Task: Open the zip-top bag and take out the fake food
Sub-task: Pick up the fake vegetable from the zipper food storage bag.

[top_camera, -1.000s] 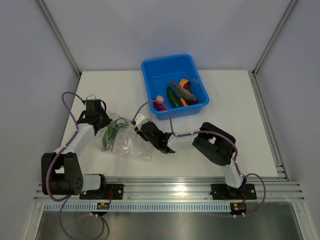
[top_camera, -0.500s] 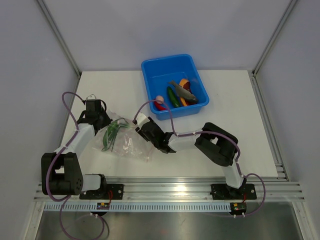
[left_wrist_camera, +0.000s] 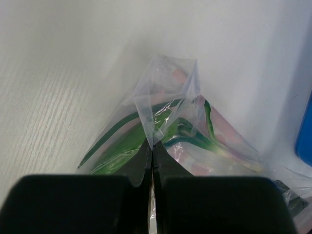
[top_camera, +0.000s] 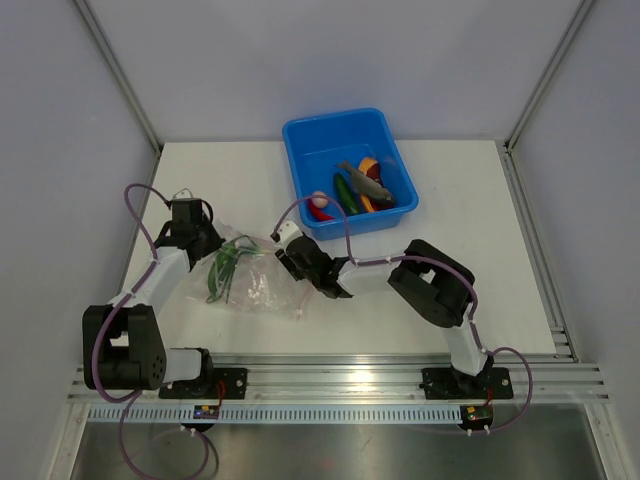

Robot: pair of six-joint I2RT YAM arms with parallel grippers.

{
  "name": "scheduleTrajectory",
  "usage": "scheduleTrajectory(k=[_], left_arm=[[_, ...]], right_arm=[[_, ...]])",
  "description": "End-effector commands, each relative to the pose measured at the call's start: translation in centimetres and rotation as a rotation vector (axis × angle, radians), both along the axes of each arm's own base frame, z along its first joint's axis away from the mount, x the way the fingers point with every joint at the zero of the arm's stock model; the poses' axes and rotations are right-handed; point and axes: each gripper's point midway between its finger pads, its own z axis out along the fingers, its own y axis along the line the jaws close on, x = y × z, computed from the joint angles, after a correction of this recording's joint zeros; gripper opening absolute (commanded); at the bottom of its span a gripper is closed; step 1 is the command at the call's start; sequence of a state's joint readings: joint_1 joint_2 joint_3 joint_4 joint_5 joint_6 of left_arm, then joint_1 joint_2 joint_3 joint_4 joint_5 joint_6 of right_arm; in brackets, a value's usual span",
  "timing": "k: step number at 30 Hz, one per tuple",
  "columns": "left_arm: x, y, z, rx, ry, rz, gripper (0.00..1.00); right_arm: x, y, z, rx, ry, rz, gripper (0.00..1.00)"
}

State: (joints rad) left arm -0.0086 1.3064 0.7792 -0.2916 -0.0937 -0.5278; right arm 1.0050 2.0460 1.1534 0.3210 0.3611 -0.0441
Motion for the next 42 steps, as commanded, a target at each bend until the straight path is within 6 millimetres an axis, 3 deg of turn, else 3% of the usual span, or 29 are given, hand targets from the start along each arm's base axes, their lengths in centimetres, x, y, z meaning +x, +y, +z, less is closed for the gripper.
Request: scheduleTrajectory(k=[1,4,7,9,11,15,18,21,27,30,31,34,35,40,42], left_arm=[[1.7,-0.4,1.9,-0.002,-0.063,-0.024,0.0],[1.7,-0.4,1.8,-0.003,-0.061,-0.025,0.0],[1.7,-0.4,1.8,-0.002,-0.061,-0.024,0.0],[1.7,-0.4,1.8,-0.004,-0.061,-0.027,0.0],[1.7,-0.4,1.8,-0.002,-0.061,-0.024,0.0],[1.7,-0.3,1.7,0.0,-0.057,-0.02,0.0],[1.7,-0.1,1.6,0.003,-0.053,-0.005,0.0],[1.6,0.5,1.2,0.016,-0.032,0.034,0.0],[1.4,1.4,1.0,0.023,-0.028,0.084,0.0],[1.3,1.4,1.3,0.021,-0.039,0.086,0.0],[1.3,1.3,1.3,0.02,-0.041,0.081,0.0],[1.4,1.2,1.4,0.019,-0.045,0.07,0.0],[1.5,1.1,1.4,0.018,-0.046,0.067,0.0],[1.5,0.8,1.4,0.017,-0.043,0.03,0.0],[1.4,1.2,1.5,0.034,-0.039,0.049,0.1]], right_arm=[[0.2,1.3,-0.7,0.025,0.06,0.019,0.5],[0.2,1.5,-1.3,0.019,0.081,0.035,0.46],[0.0,1.8,-1.6,0.034,0.104,0.028,0.3],[0.0,1.8,-1.4,0.035,0.102,0.031,0.12],[0.0,1.8,-1.3,0.039,0.097,0.029,0.0],[0.1,1.6,-0.6,0.042,0.077,0.025,0.0],[-0.4,1.8,0.9,0.067,0.056,0.037,0.0],[-1.1,2.1,3.8,0.079,-0.015,0.062,0.0],[-1.7,1.6,5.9,0.109,-0.04,0.06,0.0],[-1.6,1.4,5.8,0.097,-0.049,0.065,0.0],[-1.4,1.4,5.9,0.086,-0.059,0.062,0.17],[-0.9,1.8,4.7,0.056,-0.068,0.069,0.31],[-0.8,1.9,3.6,0.037,-0.061,0.07,0.32],[-0.1,2.6,3.1,0.036,-0.083,0.075,0.32],[-0.2,2.7,3.0,0.039,-0.086,0.081,0.32]])
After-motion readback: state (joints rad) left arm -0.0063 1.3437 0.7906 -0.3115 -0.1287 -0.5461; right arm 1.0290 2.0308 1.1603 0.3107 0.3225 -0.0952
